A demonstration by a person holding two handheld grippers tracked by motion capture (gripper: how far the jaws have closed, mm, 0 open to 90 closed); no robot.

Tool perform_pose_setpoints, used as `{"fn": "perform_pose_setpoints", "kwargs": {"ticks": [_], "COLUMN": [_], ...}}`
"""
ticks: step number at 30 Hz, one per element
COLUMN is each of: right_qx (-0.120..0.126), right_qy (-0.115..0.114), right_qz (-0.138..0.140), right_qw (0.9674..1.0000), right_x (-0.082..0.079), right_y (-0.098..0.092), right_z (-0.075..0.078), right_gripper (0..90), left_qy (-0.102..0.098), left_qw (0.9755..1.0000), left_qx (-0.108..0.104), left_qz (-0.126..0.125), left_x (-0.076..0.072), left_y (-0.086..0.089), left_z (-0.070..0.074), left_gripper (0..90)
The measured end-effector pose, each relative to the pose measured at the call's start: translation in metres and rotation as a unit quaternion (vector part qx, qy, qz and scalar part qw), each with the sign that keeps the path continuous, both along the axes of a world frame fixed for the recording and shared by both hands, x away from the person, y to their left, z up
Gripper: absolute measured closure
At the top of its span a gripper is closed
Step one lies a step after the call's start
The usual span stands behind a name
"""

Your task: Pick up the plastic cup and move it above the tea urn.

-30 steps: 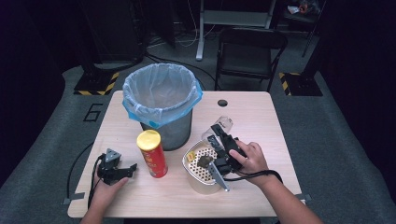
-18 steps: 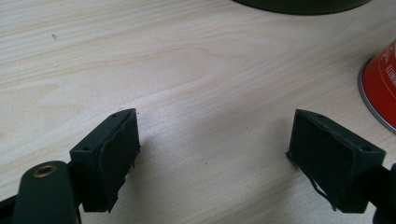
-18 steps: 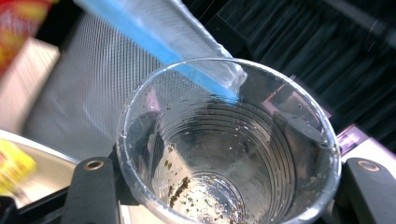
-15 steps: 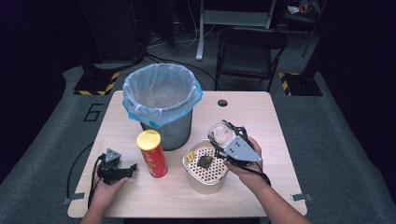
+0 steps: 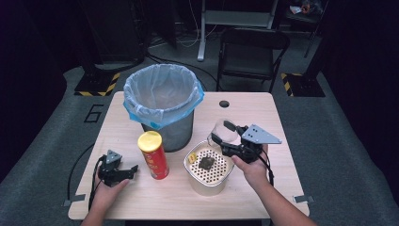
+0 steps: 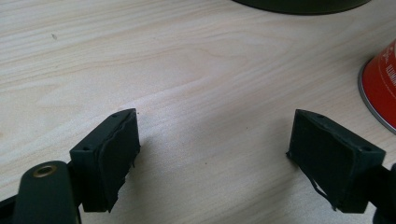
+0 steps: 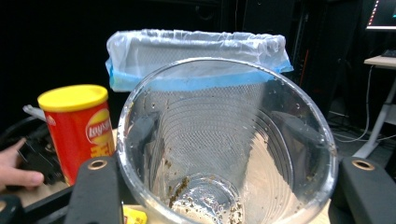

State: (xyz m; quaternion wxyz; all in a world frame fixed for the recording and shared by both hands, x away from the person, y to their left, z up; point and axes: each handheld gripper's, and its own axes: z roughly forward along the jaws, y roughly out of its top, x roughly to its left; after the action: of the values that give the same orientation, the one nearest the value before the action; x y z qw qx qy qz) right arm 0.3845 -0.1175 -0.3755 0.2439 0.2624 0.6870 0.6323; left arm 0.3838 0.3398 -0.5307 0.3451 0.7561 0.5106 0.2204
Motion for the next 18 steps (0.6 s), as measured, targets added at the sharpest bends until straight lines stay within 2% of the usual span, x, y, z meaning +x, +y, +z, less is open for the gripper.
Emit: {"fn": "perform_pose_setpoints", "kwargs": {"ticks": [4,9,14,18], "right_qx": [0.003,-0.017,-0.034,-0.038], "right_qy": [0.012,-0.002,-0.012,-0.021], "right_qz": [-0.002,-0.005,-0.011,-0.01], "right_qw": [0.9999,0.9998,0.9993,0.999], "right_x": [0.002,0.002,0.003,0.005], "right_y": [-0.001,0.001,0.007,0.011], "right_z": [0.006,0.016,0.033,0.048], "right_gripper": [35.5,35.6,35.5,35.5], "left_qy": [0.001,0.005,0.001,0.001], "left_qw": [1.0,1.0,1.0,1.0], "left_qx": [-0.001,0.002,0.006,0.003], "left_qz": [-0.002,-0.007,-0.004,0.0], "left_x": [0.0,0.0,0.0,-0.001], "left_y": [0.0,0.0,-0.001,-0.002], "left_z": [0.0,0.0,0.0,0.0], "left_gripper": [15.7,13.9,13.8,13.7]}}
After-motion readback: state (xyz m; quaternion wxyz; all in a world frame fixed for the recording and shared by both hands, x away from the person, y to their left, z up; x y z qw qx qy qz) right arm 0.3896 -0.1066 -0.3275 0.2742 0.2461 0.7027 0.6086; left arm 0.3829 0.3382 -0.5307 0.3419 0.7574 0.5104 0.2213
